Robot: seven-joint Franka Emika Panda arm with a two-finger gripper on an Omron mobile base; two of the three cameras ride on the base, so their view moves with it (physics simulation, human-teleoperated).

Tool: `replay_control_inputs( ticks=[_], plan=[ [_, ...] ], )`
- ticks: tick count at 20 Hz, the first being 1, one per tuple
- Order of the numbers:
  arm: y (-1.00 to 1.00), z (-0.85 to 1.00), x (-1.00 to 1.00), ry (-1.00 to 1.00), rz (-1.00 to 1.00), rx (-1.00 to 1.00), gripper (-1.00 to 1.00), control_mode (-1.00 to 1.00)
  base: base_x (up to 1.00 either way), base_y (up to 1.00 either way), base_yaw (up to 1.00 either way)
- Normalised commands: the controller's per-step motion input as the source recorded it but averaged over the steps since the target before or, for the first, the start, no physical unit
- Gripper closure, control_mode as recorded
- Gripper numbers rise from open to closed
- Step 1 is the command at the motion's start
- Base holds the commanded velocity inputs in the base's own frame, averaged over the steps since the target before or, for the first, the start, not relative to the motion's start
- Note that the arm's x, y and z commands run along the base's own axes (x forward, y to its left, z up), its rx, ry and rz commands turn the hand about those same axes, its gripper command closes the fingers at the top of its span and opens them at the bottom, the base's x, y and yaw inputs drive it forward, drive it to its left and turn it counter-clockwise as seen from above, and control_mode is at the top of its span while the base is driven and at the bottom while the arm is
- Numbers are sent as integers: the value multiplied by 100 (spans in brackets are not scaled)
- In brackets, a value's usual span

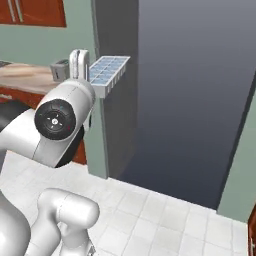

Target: Open the freezer door, pick up the ice cube tray from the freezer, and place it on the dining counter.

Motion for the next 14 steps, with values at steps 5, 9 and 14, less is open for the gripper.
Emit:
replay_control_inputs(
  ticks=[5,9,14],
  plan=[
    [0,0,0,0,0,0,100,100,-17,0,100],
    [0,0,0,0,0,0,100,100,-17,0,100],
    [0,0,0,0,0,0,100,100,-17,2,100]
  ],
)
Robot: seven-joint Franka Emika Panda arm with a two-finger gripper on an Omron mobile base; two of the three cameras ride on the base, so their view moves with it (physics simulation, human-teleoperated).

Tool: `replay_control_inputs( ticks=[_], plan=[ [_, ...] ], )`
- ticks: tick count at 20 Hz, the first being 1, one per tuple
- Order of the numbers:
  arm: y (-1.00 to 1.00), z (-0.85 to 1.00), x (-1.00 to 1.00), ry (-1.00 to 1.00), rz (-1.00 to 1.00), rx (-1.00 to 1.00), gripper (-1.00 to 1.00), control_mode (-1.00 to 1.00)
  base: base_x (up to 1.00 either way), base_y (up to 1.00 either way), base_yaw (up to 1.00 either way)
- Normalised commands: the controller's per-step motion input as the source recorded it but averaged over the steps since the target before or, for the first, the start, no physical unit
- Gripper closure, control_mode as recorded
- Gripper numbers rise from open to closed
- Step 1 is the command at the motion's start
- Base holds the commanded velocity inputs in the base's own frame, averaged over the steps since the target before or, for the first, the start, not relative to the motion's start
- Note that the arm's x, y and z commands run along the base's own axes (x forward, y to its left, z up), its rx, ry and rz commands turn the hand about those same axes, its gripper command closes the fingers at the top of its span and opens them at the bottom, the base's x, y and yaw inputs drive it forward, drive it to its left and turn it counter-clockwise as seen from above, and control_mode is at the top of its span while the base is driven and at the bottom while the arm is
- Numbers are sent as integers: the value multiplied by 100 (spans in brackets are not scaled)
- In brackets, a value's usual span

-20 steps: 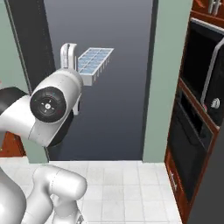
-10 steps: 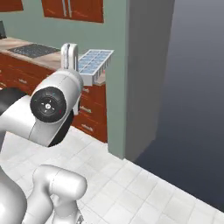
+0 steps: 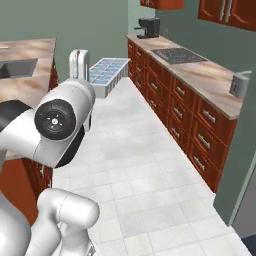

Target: Open the freezer door, pick up the ice cube tray from the freezer, and place it on the dining counter.

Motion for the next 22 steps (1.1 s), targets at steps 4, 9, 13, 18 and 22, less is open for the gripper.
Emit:
replay_control_inputs(
  ticks=[4,9,13,18,22],
  plan=[
    [0,0,0,0,0,0,100,100,-18,14,100],
    [0,0,0,0,0,0,100,100,-23,61,94],
    [0,0,0,0,0,0,100,100,0,100,56],
    [0,0,0,0,0,0,100,100,9,100,34],
    [0,0,0,0,0,0,100,100,40,100,20]
  ],
)
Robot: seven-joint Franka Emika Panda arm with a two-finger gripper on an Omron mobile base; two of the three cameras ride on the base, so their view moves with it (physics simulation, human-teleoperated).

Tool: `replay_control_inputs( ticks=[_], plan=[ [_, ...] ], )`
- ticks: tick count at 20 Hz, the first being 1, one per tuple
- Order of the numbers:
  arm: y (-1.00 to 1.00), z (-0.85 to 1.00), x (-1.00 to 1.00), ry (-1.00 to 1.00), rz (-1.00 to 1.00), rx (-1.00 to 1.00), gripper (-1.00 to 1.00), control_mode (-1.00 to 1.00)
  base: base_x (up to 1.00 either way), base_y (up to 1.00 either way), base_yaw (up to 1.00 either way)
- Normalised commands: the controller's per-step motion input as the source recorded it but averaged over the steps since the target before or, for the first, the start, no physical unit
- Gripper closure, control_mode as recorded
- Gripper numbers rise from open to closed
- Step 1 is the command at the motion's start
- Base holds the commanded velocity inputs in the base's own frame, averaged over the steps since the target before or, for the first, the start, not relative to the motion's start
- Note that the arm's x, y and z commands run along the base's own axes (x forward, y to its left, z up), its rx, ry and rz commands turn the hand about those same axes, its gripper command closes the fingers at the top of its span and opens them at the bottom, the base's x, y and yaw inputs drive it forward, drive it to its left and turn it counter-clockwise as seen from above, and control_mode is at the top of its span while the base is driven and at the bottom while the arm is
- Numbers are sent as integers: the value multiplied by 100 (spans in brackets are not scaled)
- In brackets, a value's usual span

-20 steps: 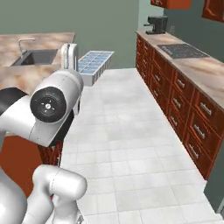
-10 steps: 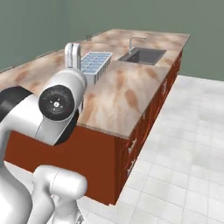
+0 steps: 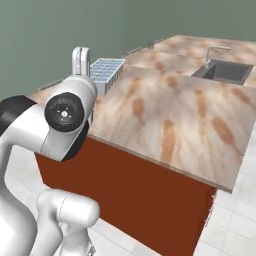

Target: Open the freezer door, pick up the ice cube tray from the freezer, and place it on the dining counter.

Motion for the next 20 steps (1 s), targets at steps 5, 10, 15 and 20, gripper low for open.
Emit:
replay_control_inputs(
  ticks=[5,10,15,20],
  plan=[
    [0,0,0,0,0,0,100,100,73,100,10],
    [0,0,0,0,0,0,100,100,94,100,1],
    [0,0,0,0,0,0,100,100,76,100,-13],
    [0,0,0,0,0,0,100,100,36,100,-30]
  ],
)
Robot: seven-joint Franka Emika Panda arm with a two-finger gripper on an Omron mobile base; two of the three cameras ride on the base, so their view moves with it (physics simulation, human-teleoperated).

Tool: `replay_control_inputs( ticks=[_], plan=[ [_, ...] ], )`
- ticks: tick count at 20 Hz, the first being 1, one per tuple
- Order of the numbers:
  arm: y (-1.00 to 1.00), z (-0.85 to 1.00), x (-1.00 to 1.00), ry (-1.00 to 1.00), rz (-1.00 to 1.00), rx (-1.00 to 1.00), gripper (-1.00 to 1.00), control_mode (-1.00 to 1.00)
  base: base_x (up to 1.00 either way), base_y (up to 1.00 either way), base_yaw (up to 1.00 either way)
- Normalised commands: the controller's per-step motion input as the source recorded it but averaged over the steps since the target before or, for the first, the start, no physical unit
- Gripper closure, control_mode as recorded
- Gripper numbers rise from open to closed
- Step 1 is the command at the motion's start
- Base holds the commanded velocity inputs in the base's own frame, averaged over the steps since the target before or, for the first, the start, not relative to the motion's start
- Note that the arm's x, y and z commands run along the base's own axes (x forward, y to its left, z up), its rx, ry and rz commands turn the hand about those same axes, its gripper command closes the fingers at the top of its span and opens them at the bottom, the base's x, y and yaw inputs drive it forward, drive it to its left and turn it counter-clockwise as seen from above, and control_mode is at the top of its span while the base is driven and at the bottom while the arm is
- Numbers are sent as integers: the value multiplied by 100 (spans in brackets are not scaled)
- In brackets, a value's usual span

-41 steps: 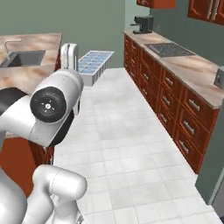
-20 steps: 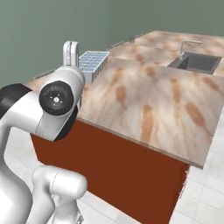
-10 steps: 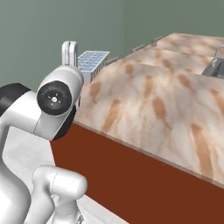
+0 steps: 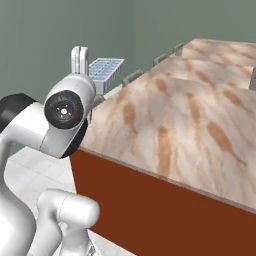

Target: Open the freezer door, pick up the ice cube tray from the freezer, and place it on the dining counter.

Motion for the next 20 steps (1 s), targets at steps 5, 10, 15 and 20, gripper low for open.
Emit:
replay_control_inputs(
  ticks=[5,10,15,20],
  plan=[
    [0,0,0,0,0,0,100,100,56,89,-47],
    [0,0,0,0,0,0,100,100,62,61,-37],
    [0,0,0,0,0,0,100,100,55,9,-25],
    [0,0,0,0,0,0,100,100,51,0,-5]
  ],
)
